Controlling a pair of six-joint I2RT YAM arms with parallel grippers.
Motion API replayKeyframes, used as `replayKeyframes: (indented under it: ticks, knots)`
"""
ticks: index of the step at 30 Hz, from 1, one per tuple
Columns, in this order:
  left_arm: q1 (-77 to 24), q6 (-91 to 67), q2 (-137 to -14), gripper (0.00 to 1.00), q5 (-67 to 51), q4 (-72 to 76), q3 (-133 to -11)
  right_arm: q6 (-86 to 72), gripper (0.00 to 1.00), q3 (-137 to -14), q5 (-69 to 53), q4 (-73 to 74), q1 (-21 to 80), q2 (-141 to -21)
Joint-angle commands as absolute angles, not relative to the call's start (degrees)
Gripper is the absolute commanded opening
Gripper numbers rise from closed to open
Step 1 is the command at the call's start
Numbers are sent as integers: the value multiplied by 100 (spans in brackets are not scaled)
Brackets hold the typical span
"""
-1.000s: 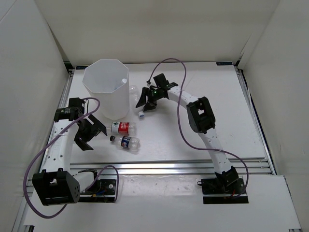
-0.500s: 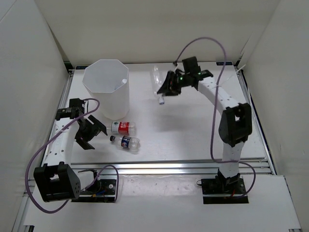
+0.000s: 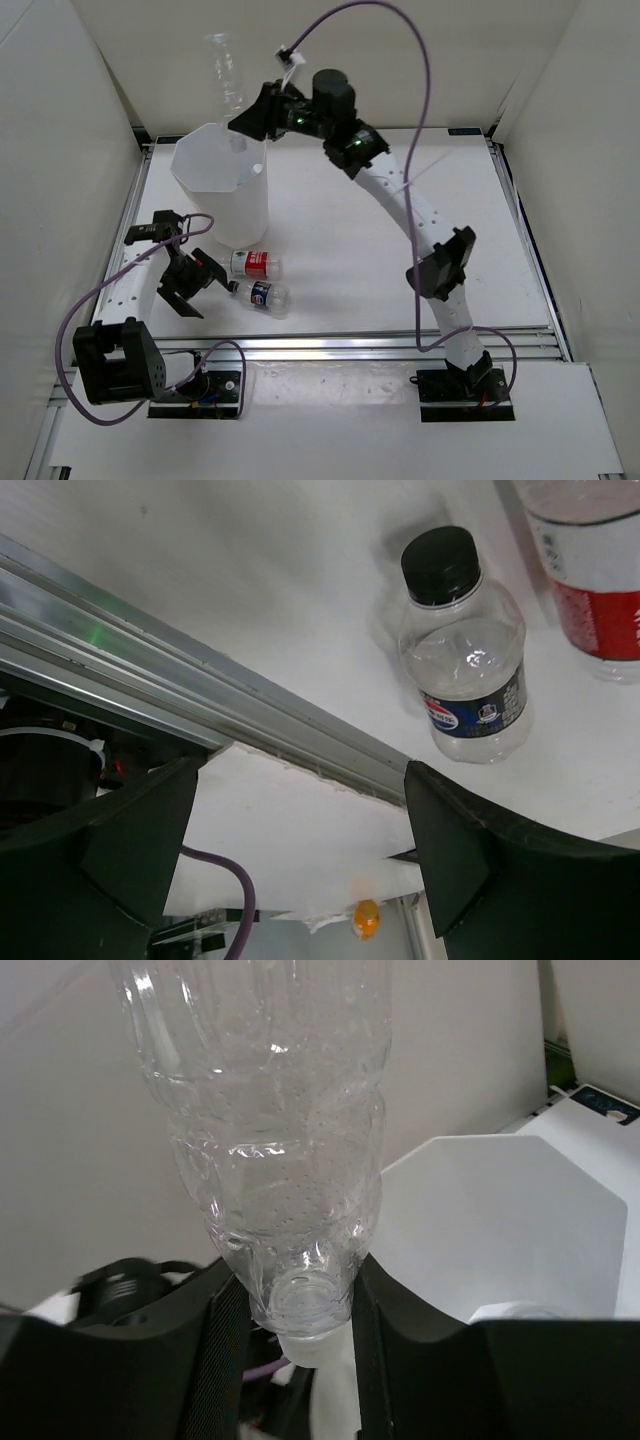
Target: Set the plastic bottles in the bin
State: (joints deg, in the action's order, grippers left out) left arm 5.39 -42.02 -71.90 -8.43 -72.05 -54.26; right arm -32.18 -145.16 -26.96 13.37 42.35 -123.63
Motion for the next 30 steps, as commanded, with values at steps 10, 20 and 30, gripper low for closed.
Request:
replayKeyframes:
  ticks: [10,20,30]
  knots:
    - [360,-4148,-7260,96,-773,-7313,-5968,-1829,100,-14451,-1285,1081,4482,-12157]
    - [598,-4965,-6926,99,-2478,-5583,-4510,-2179,100,-13025,-1010,2284,3797,-10116]
    - [308,-5449,-7356,99,-2216,-4536,-4482,-2127,100,-12736,-1468,2882,3735,-9686]
